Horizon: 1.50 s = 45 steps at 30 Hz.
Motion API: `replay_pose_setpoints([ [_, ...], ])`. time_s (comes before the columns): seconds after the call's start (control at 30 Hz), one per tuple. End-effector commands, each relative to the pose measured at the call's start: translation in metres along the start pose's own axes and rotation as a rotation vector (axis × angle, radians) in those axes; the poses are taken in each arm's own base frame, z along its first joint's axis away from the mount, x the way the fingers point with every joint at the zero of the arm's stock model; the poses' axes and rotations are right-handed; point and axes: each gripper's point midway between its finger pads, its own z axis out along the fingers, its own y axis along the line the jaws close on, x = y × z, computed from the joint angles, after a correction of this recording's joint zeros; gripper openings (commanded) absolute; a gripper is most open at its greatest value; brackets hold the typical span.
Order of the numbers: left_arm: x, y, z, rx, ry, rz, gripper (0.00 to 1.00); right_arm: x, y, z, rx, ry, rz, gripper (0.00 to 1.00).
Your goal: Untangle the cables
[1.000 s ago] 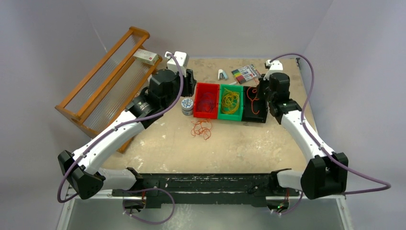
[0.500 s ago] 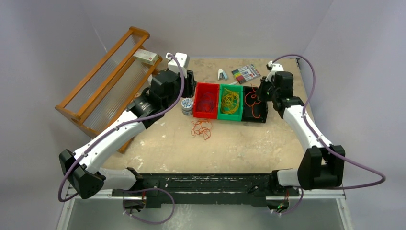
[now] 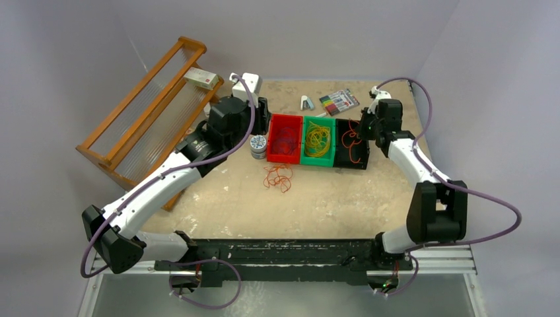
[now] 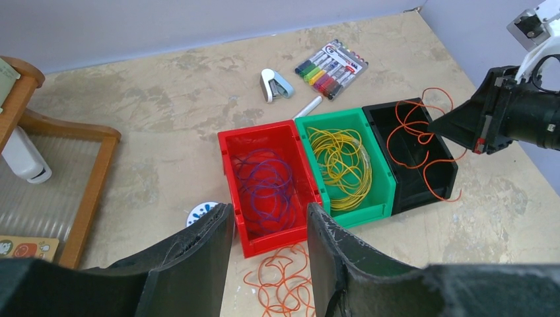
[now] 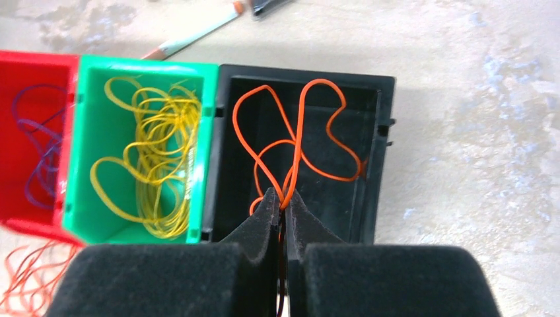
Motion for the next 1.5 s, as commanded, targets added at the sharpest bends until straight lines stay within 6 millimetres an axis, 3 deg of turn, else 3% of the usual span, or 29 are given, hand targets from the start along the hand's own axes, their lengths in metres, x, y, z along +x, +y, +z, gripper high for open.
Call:
replay_pose_setpoints([
  [0.0, -0.014, -0.004, 0.0, 0.014, -0.04, -0.011, 0.44, -0.035, -0.013, 0.01, 0.068, -0.107, 0.013, 0.0],
  [0.2, -0.013, -0.004, 0.0, 0.013, -0.035, -0.008, 0.44, -0.036, -0.02, 0.028, 0.105, -0.13, 0.072, 0.0],
  [0.43, -0.012, -0.005, 0.001, 0.014, -0.032, -0.012, 0.44, -0.042, -0.021, 0.033, 0.099, -0.23, 0.127, 0.0],
  [0.47, -0.012, -0.005, 0.001, 0.016, -0.033, -0.014, 0.44, -0.051, -0.02, 0.031, 0.092, -0.272, 0.126, 0.0],
  [0.8, -0.006, -0.004, 0.002, 0.012, -0.024, -0.017, 0.44, -0.013, -0.026, 0.045, 0.091, -0.278, 0.139, 0.0],
  [1.0, -0.003, -0.006, 0.004, 0.021, -0.017, -0.021, 0.44, 0.006, -0.012, 0.054, 0.065, -0.234, 0.125, 0.0],
  [1.17, 0.0, -0.005, 0.003, 0.021, -0.015, -0.031, 0.44, 0.023, -0.002, 0.054, 0.062, -0.175, 0.112, 0.0],
  [1.33, 0.008, -0.004, 0.005, 0.018, 0.002, -0.037, 0.44, 0.045, -0.004, 0.053, 0.087, -0.104, 0.112, 0.02],
  [1.47, 0.011, -0.003, 0.005, 0.009, 0.006, -0.036, 0.44, 0.05, -0.008, 0.053, 0.108, -0.072, 0.102, 0.06],
])
